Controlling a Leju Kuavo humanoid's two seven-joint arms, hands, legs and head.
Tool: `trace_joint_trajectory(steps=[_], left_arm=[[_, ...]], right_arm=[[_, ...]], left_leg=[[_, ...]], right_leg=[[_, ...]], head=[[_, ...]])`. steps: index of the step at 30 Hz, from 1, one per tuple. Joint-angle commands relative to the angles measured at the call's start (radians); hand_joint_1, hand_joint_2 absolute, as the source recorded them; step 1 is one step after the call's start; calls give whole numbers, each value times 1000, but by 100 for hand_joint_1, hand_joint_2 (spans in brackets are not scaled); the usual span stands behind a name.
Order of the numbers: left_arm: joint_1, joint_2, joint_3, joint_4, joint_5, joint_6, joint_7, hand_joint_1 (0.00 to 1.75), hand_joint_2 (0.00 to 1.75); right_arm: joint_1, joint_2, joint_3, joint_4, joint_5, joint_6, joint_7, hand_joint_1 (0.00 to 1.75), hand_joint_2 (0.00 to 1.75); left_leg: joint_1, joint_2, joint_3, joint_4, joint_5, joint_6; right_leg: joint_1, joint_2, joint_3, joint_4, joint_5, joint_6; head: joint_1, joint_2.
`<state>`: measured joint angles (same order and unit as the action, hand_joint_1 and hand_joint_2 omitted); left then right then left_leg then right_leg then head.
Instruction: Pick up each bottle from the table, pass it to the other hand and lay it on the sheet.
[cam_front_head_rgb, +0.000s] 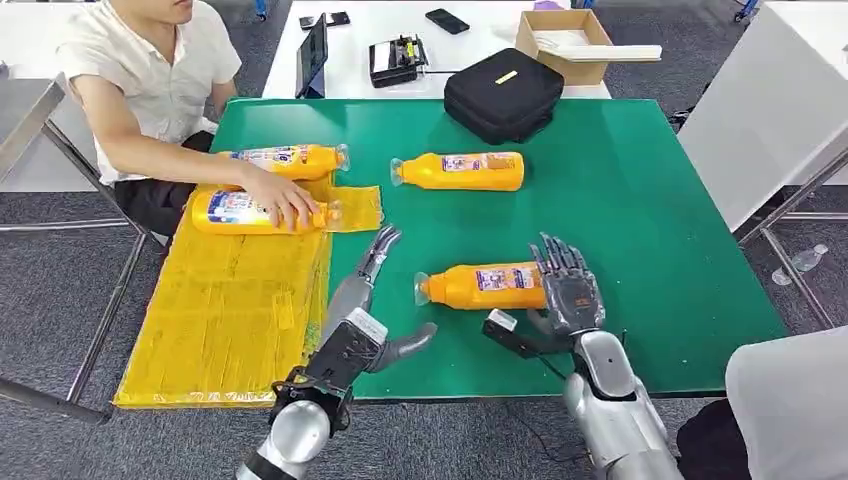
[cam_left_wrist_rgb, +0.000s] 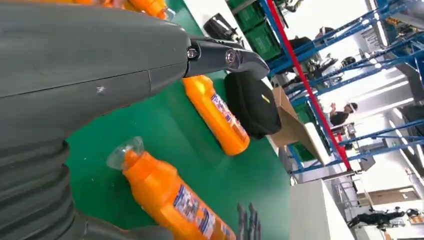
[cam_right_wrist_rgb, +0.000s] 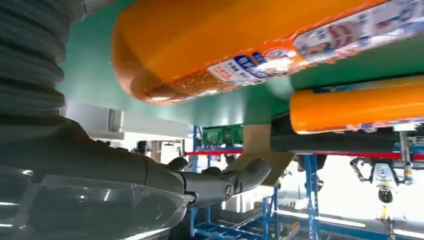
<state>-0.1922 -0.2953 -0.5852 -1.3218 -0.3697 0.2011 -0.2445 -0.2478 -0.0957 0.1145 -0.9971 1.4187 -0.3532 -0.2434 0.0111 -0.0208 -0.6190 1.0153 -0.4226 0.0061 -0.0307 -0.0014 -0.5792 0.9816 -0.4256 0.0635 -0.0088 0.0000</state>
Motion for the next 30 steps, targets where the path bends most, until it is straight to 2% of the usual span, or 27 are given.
trace_joint_trajectory(steps=[1,6,9,13,25,30], left_arm=[[-32,-54,-41,78,3,10,1,0,175],[-31,-54,-40,79,3,10,1,0,175],[-41,-54,-45,104,9,-26,20,0,175],[-55,-54,-57,147,37,-63,41,0,175],[-43,-54,-56,147,54,-94,55,0,175],[-28,-54,-39,133,50,-104,56,0,175]], right_arm=[[-114,30,51,195,-18,16,-12,0,175],[-113,28,50,197,-18,17,-12,0,175],[-139,25,61,254,-38,27,-16,0,175],[-174,13,73,333,-61,22,-16,0,175],[-164,-9,88,345,-56,59,26,0,175],[-184,-41,105,396,-28,135,87,0,175]], left_leg=[[1,3,3,1,-1,1],[0,2,2,0,-1,0],[1,4,4,1,-2,1],[0,0,1,0,0,0],[0,0,2,0,-1,0],[0,0,3,0,-1,1]], right_leg=[[1,1,3,-1,0,-3],[1,0,2,-1,0,-3],[2,2,5,-1,-1,-4],[0,-1,2,-1,0,-2],[1,-1,3,-1,-1,-2],[1,-2,4,-1,-1,-3]], head=[[0,0],[0,0],[0,0],[0,0],[0,0],[0,0]])
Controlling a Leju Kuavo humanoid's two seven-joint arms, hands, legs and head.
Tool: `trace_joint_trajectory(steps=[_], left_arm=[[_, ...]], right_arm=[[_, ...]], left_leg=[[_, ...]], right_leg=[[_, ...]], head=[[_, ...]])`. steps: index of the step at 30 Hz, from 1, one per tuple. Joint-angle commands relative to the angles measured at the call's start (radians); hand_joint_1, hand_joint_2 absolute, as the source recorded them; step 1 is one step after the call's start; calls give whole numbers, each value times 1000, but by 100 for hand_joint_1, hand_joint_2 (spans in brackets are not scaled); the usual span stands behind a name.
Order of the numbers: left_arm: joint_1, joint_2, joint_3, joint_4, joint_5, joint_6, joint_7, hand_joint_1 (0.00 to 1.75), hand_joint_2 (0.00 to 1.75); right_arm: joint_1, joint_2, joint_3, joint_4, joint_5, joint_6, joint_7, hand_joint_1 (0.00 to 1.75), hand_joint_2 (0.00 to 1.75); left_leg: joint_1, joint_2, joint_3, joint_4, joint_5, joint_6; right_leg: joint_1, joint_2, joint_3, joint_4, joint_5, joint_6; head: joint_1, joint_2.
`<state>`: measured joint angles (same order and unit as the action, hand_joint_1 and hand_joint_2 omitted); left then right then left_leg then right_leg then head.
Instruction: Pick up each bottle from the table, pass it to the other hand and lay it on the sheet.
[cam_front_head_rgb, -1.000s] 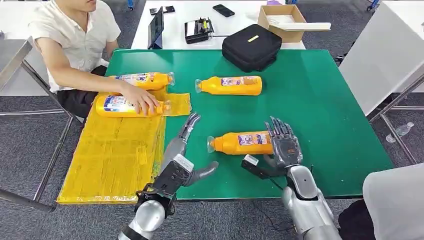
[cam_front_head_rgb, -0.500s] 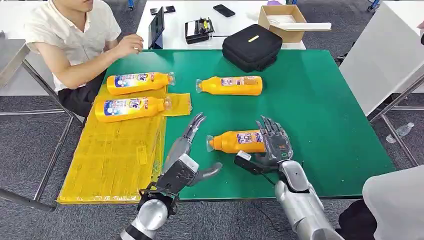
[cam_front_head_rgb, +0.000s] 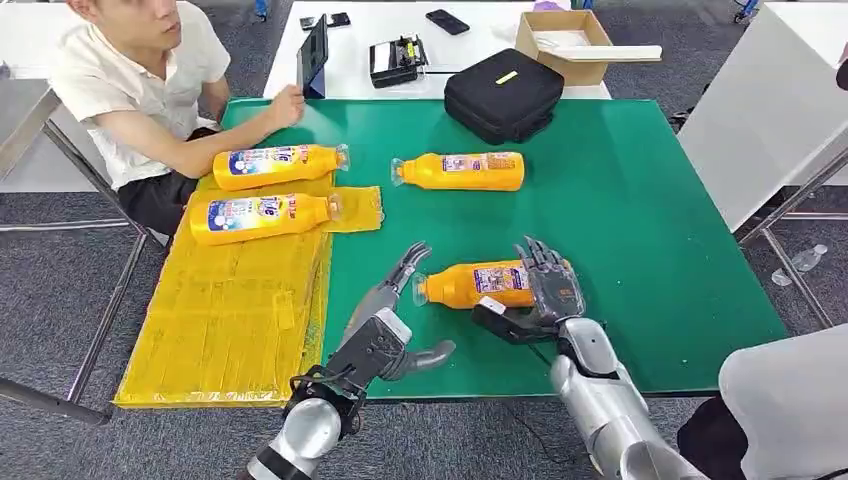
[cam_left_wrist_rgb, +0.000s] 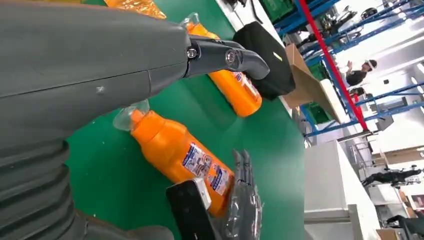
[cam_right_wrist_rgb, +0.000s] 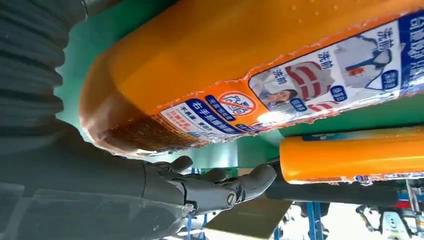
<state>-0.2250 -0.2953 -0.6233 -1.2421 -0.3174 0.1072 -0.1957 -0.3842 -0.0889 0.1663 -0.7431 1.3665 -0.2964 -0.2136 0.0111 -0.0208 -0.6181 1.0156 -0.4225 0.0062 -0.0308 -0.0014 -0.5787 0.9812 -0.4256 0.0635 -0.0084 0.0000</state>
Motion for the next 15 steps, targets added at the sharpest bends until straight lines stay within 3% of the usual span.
trace_joint_trajectory(steps=[1,2,15], left_arm=[[5,-54,1,53,-2,-12,7,0,175],[4,-54,2,53,-2,-13,7,0,175],[4,-54,2,53,-2,-14,7,0,175]], right_arm=[[-52,-55,47,154,15,94,55,91,175],[-57,-62,50,168,12,111,47,175,175],[-56,-70,46,179,-2,125,32,175,175]], left_leg=[[0,-1,2,0,0,0],[1,0,3,0,-1,1],[1,-2,7,0,-1,1]], right_leg=[[0,-2,3,-1,0,-2],[1,-2,5,-1,-1,-3],[2,-3,9,-3,0,-3]], head=[[0,0],[0,0],[0,0]])
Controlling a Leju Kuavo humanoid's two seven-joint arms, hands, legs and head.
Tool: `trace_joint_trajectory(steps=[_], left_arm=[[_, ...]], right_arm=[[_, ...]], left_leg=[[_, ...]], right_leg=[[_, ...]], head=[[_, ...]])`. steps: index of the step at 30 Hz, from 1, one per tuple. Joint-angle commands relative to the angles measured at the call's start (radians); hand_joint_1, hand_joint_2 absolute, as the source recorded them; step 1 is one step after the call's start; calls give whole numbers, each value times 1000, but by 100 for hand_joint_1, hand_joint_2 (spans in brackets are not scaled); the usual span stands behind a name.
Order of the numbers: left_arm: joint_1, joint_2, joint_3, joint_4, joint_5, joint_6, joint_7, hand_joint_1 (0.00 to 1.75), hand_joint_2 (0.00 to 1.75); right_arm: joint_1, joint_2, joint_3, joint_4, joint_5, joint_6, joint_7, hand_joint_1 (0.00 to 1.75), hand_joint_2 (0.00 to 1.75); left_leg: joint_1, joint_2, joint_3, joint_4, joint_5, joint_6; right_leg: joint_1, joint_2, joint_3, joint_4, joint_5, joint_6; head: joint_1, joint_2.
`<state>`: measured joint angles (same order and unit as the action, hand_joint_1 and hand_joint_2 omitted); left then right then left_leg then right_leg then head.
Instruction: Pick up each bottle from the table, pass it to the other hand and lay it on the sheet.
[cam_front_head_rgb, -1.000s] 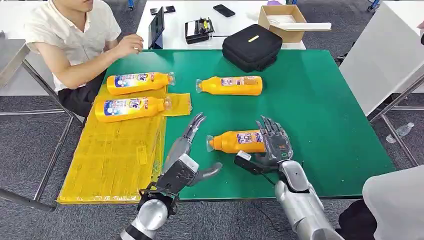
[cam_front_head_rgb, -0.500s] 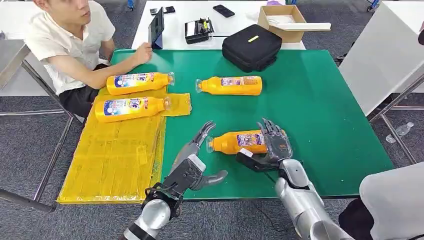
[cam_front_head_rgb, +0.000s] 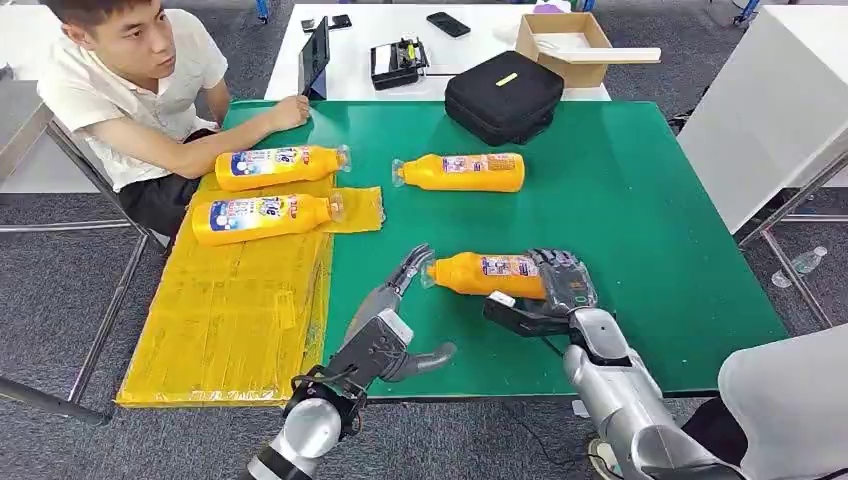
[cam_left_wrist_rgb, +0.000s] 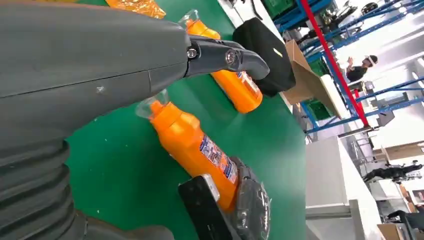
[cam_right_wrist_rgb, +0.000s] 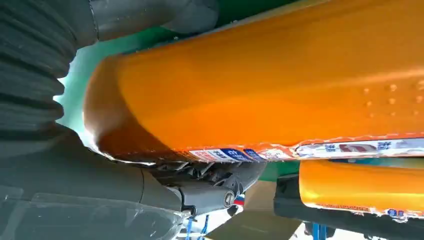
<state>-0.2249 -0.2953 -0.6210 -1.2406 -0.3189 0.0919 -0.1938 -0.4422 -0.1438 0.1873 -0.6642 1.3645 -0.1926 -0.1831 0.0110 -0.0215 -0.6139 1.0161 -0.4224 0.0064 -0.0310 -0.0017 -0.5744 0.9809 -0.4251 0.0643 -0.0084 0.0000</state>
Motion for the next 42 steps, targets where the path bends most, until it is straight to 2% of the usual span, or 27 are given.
trace_joint_trajectory(steps=[1,7,11,14,20,26,33,38,42], left_arm=[[3,-54,0,52,-1,1,5,0,175],[3,-54,5,43,21,1,1,0,175],[12,-54,17,32,43,-4,-6,0,175],[10,-54,12,25,85,-5,-6,0,175],[15,-54,18,18,165,26,5,0,175],[42,-54,49,-31,211,61,-20,0,175],[50,-54,58,-41,207,76,-35,0,175],[89,-54,125,-67,318,183,-86,0,175],[101,-54,161,-41,413,153,-42,0,175]], right_arm=[[2,-15,25,100,0,21,1,175,175],[30,-22,5,82,-80,30,-51,175,175],[69,-29,-43,49,-194,77,-118,175,175],[118,-35,-102,-24,-336,128,-197,175,175],[176,-37,-92,-193,-434,155,-200,175,175],[213,-26,-102,-383,-568,242,-187,175,175],[220,-22,-96,-407,-575,244,-184,175,175],[256,55,-93,-550,-628,262,-165,175,175],[238,125,-70,-591,-645,259,-163,175,175]], left_leg=[[1,-1,2,0,-1,0],[1,0,3,0,-1,1],[1,-3,3,-1,-1,1],[1,-3,3,-1,0,0],[1,-1,4,0,-1,0],[0,2,3,0,-1,0],[0,2,1,0,-1,0],[0,5,0,0,-3,0],[0,6,-1,0,-3,0]], right_leg=[[2,-3,4,-2,-1,-4],[3,-3,5,-3,-1,-5],[2,-4,6,-3,-1,-4],[2,-4,5,-2,-1,-3],[2,-3,5,-3,-1,-4],[1,0,3,0,0,-2],[1,0,2,0,-1,-2],[1,4,0,0,-1,-4],[1,4,0,0,-1,-4]], head=[[0,0],[0,0],[0,0],[0,0],[0,0],[0,0],[0,0],[0,0],[0,0]])
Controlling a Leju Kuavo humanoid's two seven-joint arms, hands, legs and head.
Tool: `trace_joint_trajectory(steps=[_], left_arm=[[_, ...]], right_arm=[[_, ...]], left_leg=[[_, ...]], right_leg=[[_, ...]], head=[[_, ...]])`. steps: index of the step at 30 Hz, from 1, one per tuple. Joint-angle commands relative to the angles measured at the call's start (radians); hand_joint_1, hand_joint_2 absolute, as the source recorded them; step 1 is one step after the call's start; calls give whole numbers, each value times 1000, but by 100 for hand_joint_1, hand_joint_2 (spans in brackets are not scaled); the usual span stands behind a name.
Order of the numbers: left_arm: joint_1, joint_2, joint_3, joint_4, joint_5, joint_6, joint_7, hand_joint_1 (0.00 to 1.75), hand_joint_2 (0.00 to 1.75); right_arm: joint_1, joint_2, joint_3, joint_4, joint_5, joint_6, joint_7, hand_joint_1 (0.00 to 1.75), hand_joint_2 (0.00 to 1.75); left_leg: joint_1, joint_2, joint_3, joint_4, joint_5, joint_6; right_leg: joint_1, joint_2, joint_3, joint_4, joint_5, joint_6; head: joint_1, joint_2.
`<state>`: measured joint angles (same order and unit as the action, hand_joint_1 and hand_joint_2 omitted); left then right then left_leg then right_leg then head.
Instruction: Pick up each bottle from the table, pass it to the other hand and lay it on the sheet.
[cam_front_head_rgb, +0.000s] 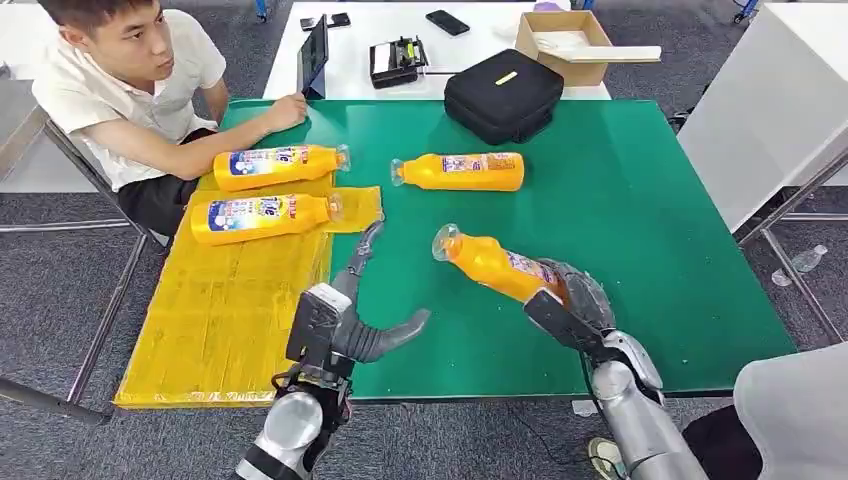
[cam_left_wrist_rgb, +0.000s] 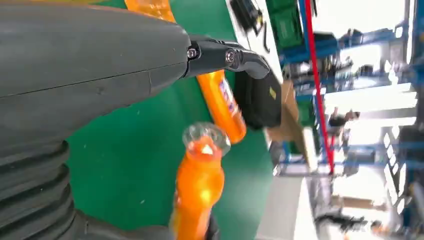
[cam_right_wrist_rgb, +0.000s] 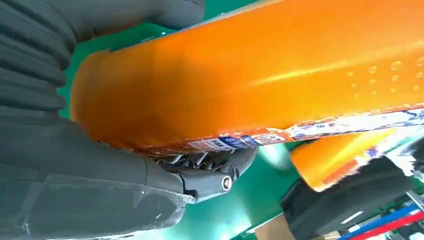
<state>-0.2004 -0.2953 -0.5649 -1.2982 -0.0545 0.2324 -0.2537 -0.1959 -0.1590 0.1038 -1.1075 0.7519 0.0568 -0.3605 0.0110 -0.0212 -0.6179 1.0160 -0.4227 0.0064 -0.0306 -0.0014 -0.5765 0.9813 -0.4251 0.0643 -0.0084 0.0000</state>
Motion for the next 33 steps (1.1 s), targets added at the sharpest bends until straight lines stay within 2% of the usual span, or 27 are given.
trace_joint_trajectory(steps=[1,2,5,11,12,18,19,20,22,23,29,33], left_arm=[[75,-54,121,36,257,-36,43,0,175],[73,-54,143,60,330,-62,24,0,175],[80,-54,167,43,397,-102,-9,0,175],[83,-54,160,24,396,-98,-7,0,175],[83,-54,160,24,396,-98,-7,0,175],[83,-54,158,21,379,-79,-15,0,175],[87,-54,158,11,360,-68,-20,0,175],[92,-54,157,2,319,-44,-21,0,0],[107,-54,152,-21,267,-16,-44,0,0],[114,-54,155,-26,261,-6,-37,0,175],[91,-54,152,19,259,-2,-24,0,175],[72,-54,121,0,182,43,-92,0,175]], right_arm=[[-37,157,32,-133,-43,13,5,175,175],[-78,186,50,-110,-57,11,-8,175,175],[-108,243,80,-140,-85,-5,-19,175,175],[-85,234,85,-172,-91,-7,-11,175,175],[-85,234,85,-172,-91,-7,-11,175,175],[-78,246,77,-184,-101,-10,-20,175,175],[-65,256,90,-208,-83,-17,-19,175,175],[-46,262,107,-229,-72,-15,-8,175,175],[-7,274,112,-263,-76,-21,-1,175,175],[3,279,115,-272,-77,-23,2,175,175],[-23,301,153,-210,-63,-24,6,175,175],[-54,315,186,-141,-55,-29,4,175,175]], left_leg=[[0,6,2,0,-2,0],[0,8,2,0,-2,0],[0,11,2,0,-2,0],[0,3,0,0,0,0],[1,6,3,0,-3,0],[0,2,-2,0,0,0],[1,6,2,1,-3,0],[1,5,1,1,-2,0],[0,1,-2,0,0,0],[1,2,-1,0,-1,0],[0,3,-1,0,-1,0],[1,4,0,1,-1,0]], right_leg=[[1,4,0,0,0,-3],[1,7,-1,0,1,-3],[1,9,-1,0,1,-4],[1,2,-2,1,0,-2],[2,3,2,0,-2,-5],[0,1,-2,1,0,-2],[1,3,2,0,-1,-5],[1,3,0,0,-1,-5],[0,0,-3,0,-1,-2],[1,1,-2,0,-1,-3],[1,2,-3,0,0,-2],[2,2,-1,0,-1,-4]], head=[[0,0],[0,0],[0,0],[0,0],[0,0],[1,0],[0,0],[0,0],[0,0],[0,0],[0,0],[0,0]])
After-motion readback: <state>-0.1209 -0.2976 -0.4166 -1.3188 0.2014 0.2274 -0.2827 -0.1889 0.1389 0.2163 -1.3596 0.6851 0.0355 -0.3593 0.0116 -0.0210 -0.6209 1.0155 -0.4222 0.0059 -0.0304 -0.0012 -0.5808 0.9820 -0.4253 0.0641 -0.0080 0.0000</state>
